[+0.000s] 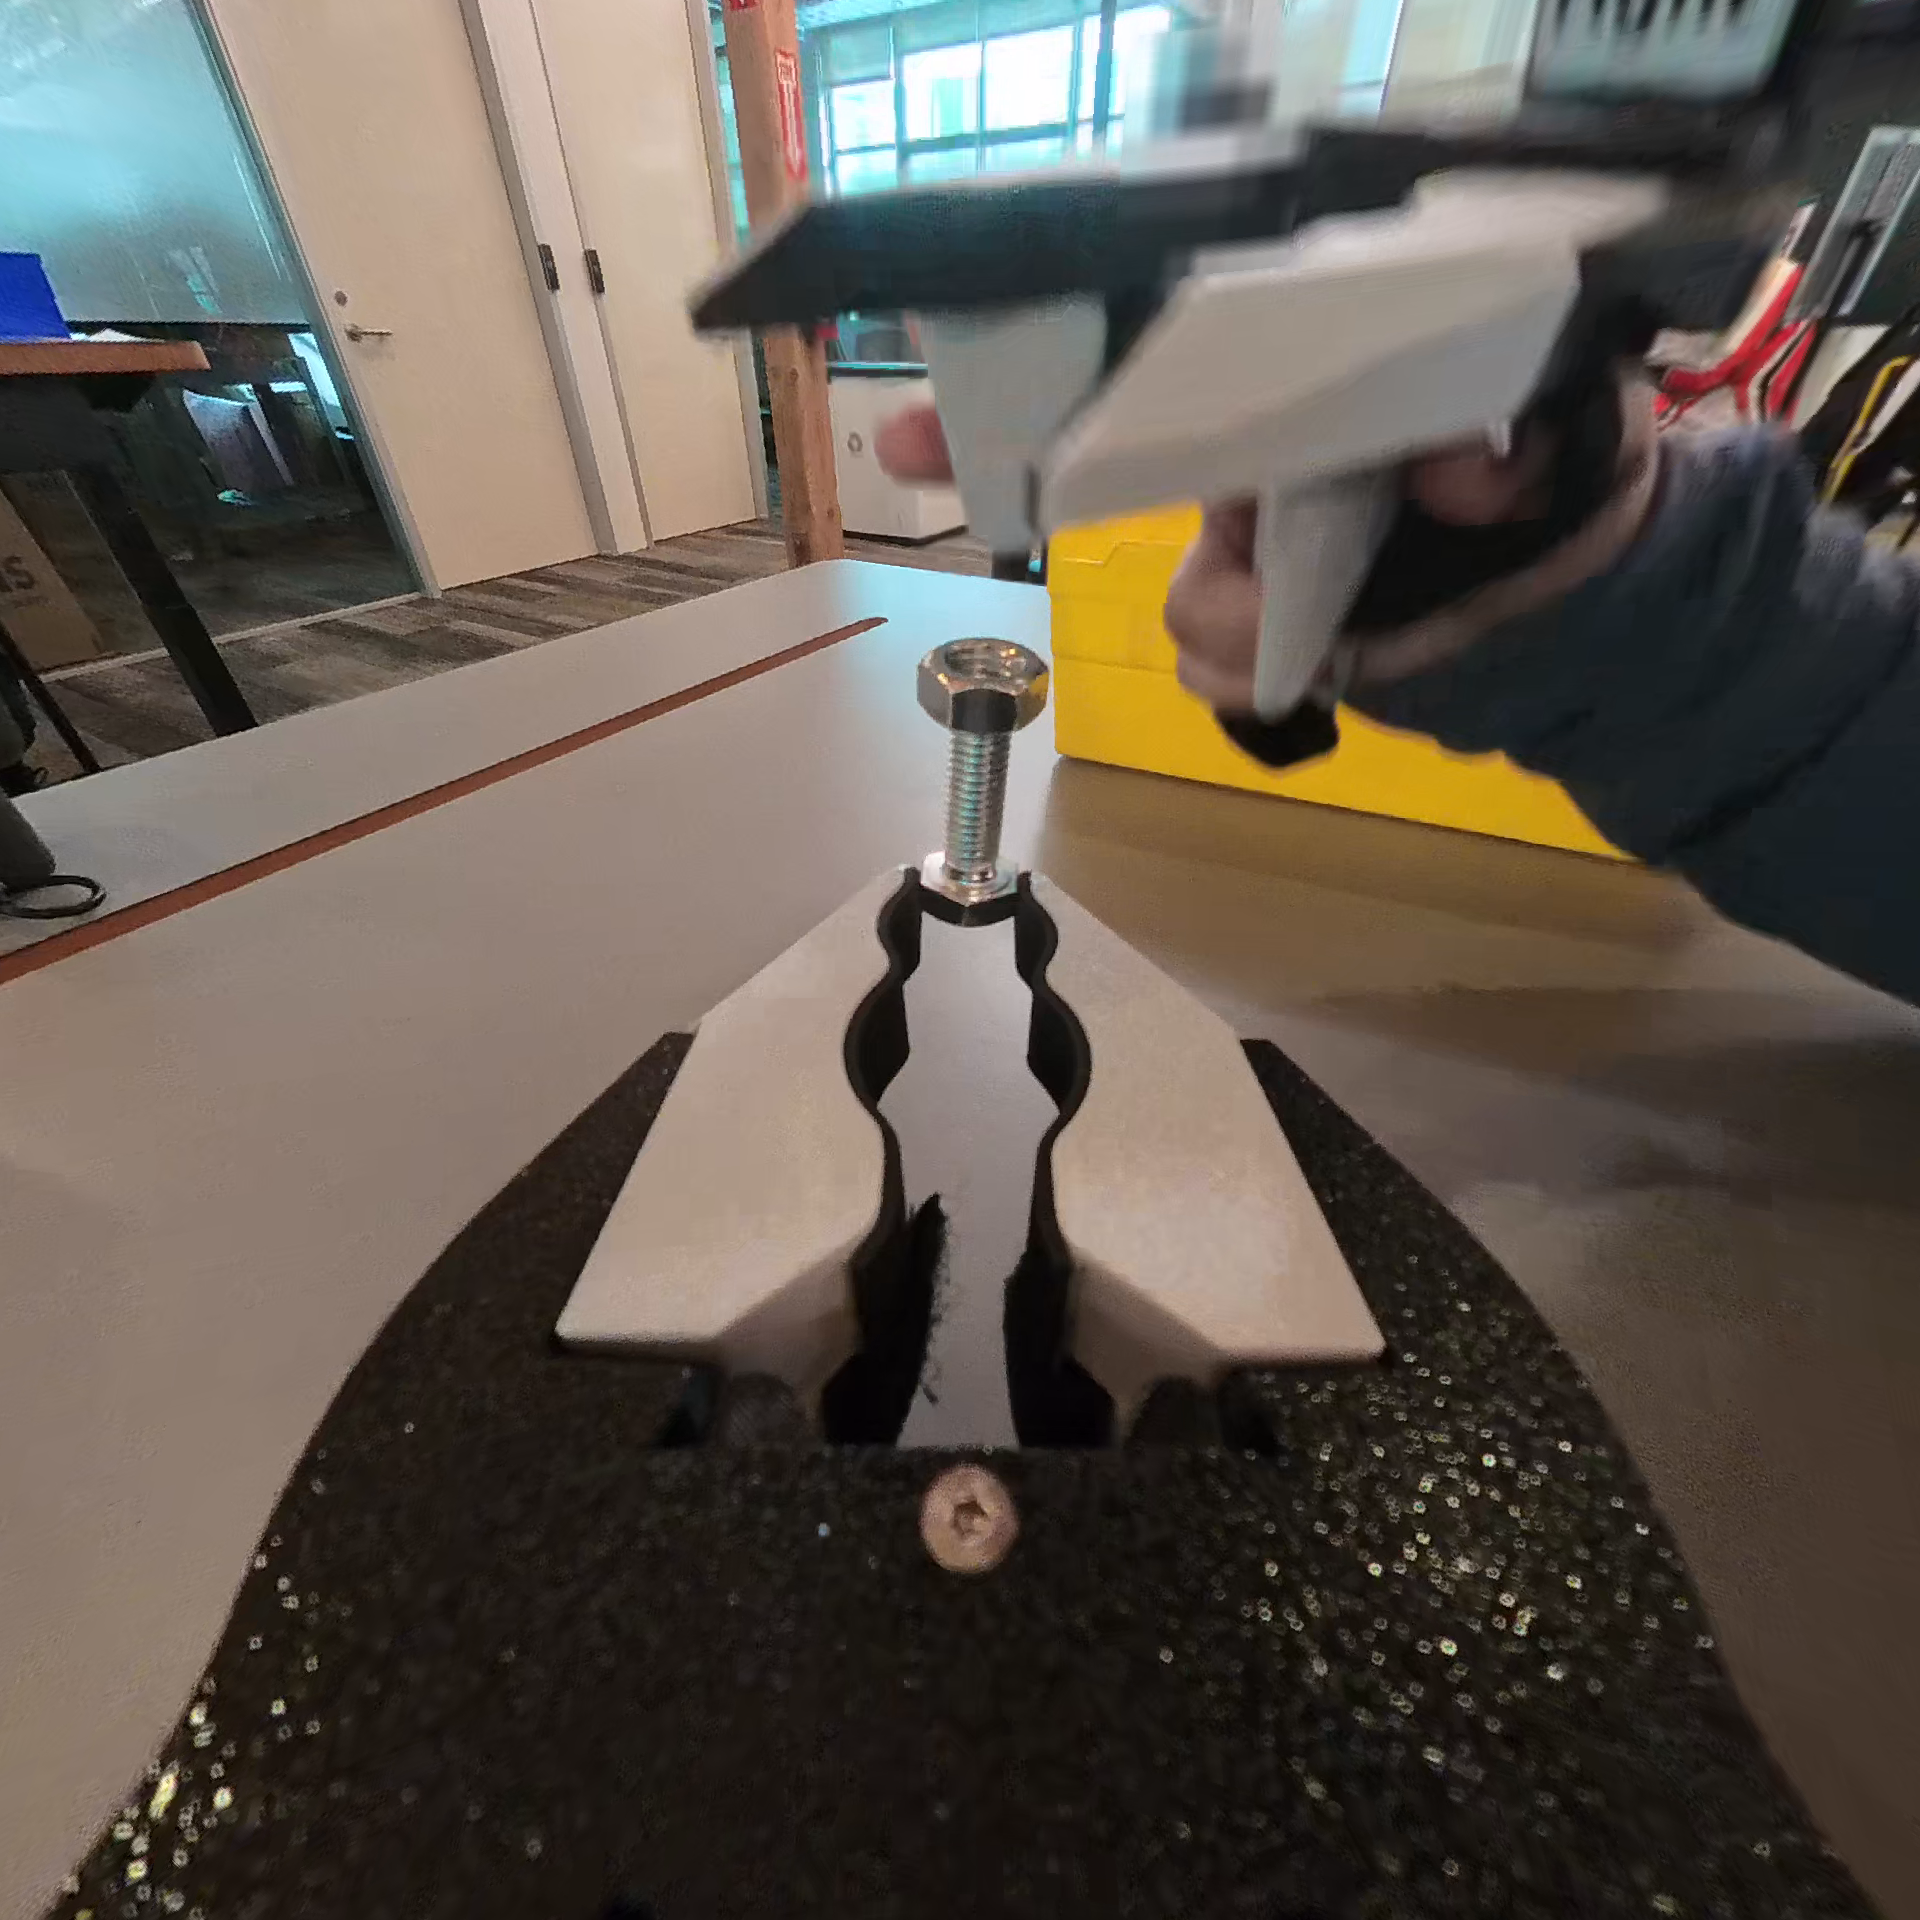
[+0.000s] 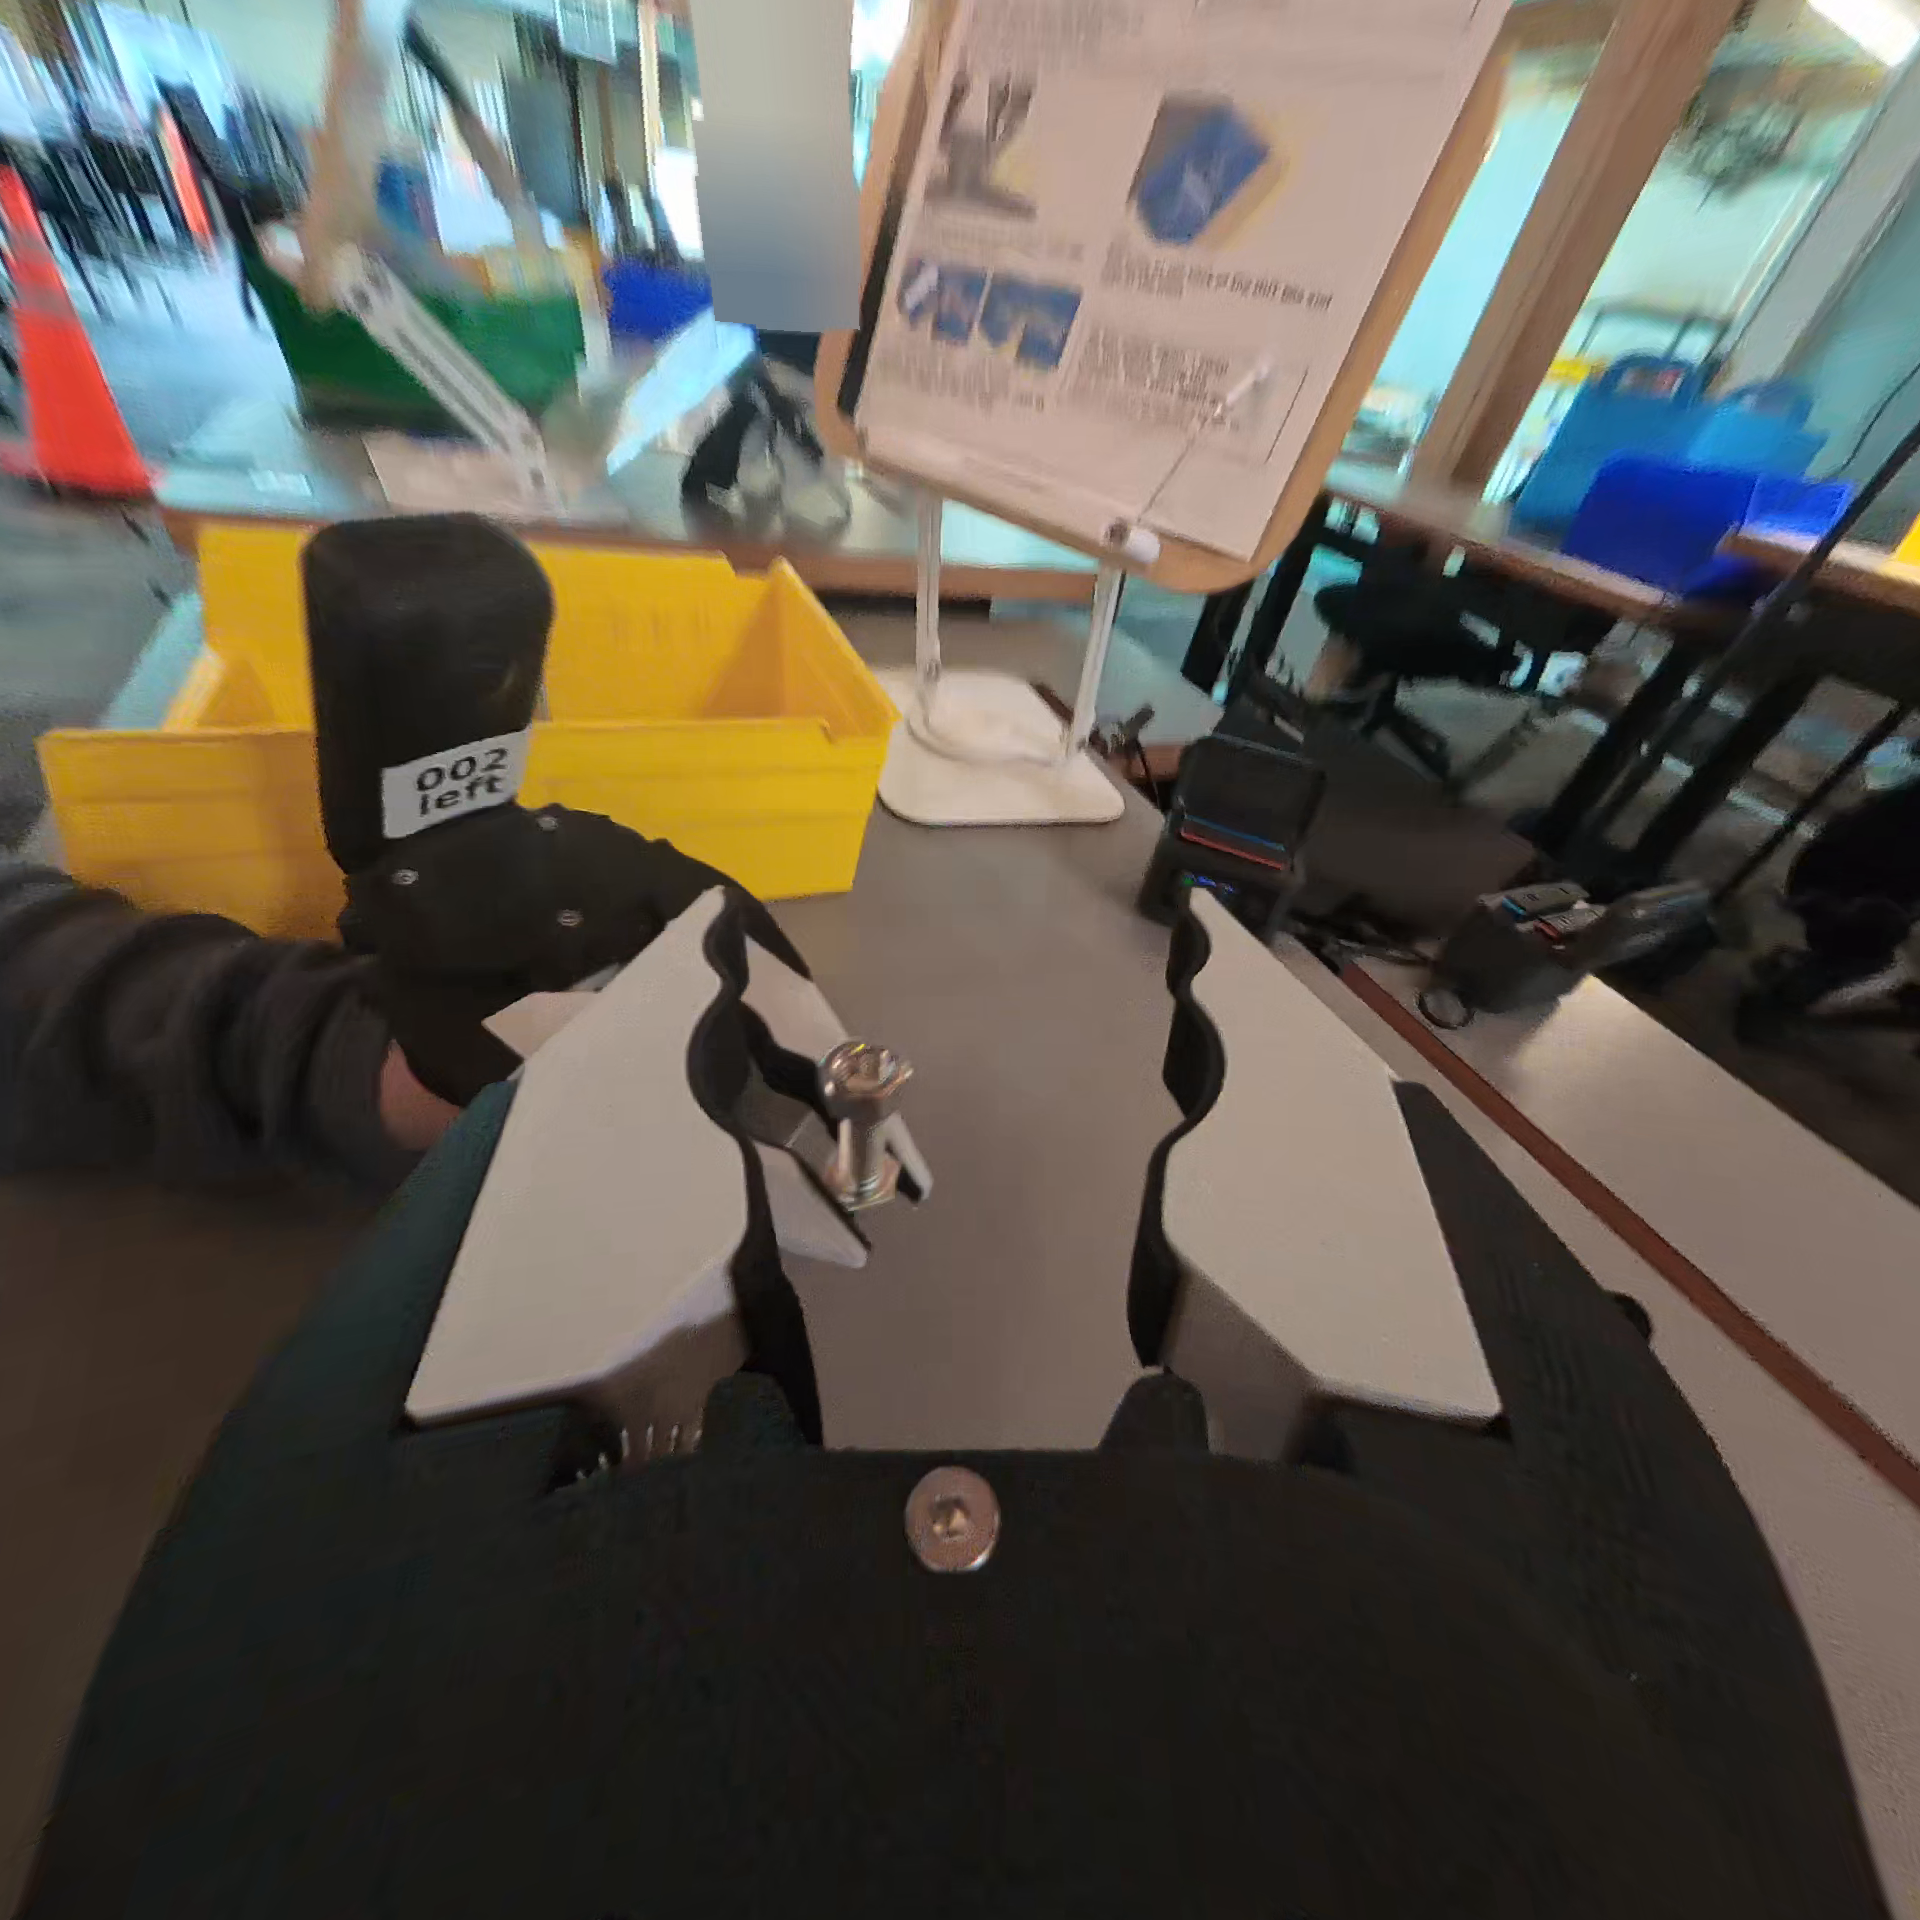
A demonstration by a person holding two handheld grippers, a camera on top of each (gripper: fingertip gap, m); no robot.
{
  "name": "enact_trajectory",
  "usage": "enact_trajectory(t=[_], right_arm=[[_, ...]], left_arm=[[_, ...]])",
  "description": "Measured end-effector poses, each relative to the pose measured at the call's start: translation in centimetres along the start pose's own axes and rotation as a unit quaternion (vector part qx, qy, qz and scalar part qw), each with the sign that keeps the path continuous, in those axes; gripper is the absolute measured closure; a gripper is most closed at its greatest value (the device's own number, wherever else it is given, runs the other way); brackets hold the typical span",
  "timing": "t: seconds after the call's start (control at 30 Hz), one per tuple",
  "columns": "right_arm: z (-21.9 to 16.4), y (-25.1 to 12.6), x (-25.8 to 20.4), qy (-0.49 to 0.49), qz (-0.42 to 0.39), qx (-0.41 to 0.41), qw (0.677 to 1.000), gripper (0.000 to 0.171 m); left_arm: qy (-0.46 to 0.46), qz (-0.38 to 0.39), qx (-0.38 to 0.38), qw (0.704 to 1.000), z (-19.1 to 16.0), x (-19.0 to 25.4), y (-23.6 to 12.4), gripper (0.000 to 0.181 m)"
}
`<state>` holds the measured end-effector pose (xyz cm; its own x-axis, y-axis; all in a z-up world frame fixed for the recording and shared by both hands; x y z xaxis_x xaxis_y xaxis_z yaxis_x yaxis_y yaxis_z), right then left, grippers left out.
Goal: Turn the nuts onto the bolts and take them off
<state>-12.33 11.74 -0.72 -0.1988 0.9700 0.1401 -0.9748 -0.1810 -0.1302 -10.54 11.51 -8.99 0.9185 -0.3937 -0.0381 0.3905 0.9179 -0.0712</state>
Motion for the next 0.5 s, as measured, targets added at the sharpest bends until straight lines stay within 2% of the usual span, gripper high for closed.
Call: enact_trajectory(t=[0.17,0.27,0.5], right_arm=[[-3.0,-2.5,-1.5,0.025,-0.035,0.119,0.992,0.092],[-3.8,-3.3,-2.3,0.024,-0.043,0.138,0.989,0.094],[-4.0,-3.1,-4.2,0.051,0.013,0.131,0.99,0.101]], left_arm=[[0.003,-0.001,-0.002,1.0,-0.1,0.1,0.0,0.166],[0.002,-0.003,-0.003,1.0,-0.1,0.1,0.1,0.166],[0.001,-0.009,-0.008,1.0,-0.2,0.2,0.1,0.166]])
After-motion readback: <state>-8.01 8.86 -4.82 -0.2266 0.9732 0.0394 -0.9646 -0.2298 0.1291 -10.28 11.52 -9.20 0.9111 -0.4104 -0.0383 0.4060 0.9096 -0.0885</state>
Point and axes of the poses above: each gripper's, where its closed fingertips meet, y out along the fingers, z out of its top, x = y × z across the jaws, the point moved 1 cm from there along -y, back along the fingers, and after that the axes turned 2 degrees about y, right-handed, at the moved point
